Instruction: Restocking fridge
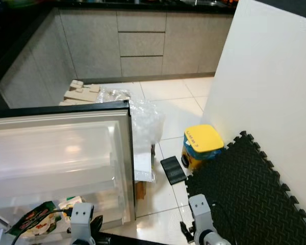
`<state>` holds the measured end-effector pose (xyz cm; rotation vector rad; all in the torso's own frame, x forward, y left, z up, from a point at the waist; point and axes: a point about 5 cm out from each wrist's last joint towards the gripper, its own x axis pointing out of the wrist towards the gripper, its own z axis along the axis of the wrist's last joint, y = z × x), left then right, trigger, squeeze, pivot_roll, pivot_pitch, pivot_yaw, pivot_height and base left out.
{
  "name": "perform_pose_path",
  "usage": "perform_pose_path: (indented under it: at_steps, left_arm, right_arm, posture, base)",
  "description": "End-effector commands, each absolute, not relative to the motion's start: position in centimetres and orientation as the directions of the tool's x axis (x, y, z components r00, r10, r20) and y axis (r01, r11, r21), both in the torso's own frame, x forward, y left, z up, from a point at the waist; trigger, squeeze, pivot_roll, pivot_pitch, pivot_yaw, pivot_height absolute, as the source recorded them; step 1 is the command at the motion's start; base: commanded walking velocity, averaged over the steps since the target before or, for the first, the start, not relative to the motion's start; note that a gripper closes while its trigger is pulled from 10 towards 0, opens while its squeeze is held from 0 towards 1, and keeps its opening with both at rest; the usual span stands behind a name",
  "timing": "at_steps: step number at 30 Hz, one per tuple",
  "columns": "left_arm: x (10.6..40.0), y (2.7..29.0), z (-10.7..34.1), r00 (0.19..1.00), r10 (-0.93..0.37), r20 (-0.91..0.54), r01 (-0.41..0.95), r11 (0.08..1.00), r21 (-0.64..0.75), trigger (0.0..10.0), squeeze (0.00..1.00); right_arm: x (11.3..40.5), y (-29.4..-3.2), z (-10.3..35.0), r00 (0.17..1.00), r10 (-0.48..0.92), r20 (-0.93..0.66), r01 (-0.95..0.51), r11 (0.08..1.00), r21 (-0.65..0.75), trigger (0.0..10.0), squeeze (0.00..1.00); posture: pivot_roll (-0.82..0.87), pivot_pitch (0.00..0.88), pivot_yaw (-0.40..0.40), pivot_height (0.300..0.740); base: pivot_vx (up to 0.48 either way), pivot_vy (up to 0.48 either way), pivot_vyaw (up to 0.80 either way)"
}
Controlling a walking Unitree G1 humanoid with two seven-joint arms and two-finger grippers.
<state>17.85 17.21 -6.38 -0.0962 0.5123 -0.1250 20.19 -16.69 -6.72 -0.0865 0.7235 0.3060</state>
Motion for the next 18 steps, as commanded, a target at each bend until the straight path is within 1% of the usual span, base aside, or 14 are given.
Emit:
perform_pose_path:
  at_steps: [1, 10, 18]
  left_arm:
    - [17.37, 17.4, -6.74, 0.851, -0.133, -0.509, 0.079, 0.989, -0.125, 10.0, 0.0]
    - [17.38, 17.42, -6.75, 0.85, -0.131, -0.51, 0.074, 0.989, -0.13, 10.0, 0.0]
    - [17.46, 17.27, -6.76, 0.85, -0.13, -0.511, 0.071, 0.989, -0.133, 10.0, 0.0]
  right_arm:
    - [20.2, -16.77, -6.75, 0.704, 0.239, -0.669, -0.3, 0.954, 0.025, 10.0, 0.0]
    - [20.5, -16.36, -6.64, 0.705, 0.244, -0.666, -0.305, 0.952, 0.026, 10.0, 0.0]
    - [20.59, -16.1, -6.6, 0.706, 0.251, -0.663, -0.313, 0.949, 0.026, 10.0, 0.0]
  posture:
    - [-0.06, 0.029, -0.088, 0.713]
    - [-0.06, 0.035, -0.089, 0.713]
    - [-0.05, 0.034, -0.097, 0.713]
  base:
    - [0.0, 0.0, 0.0]
    - [0.0, 0.0, 0.0]
    - [-0.301, 0.0, 0.0]
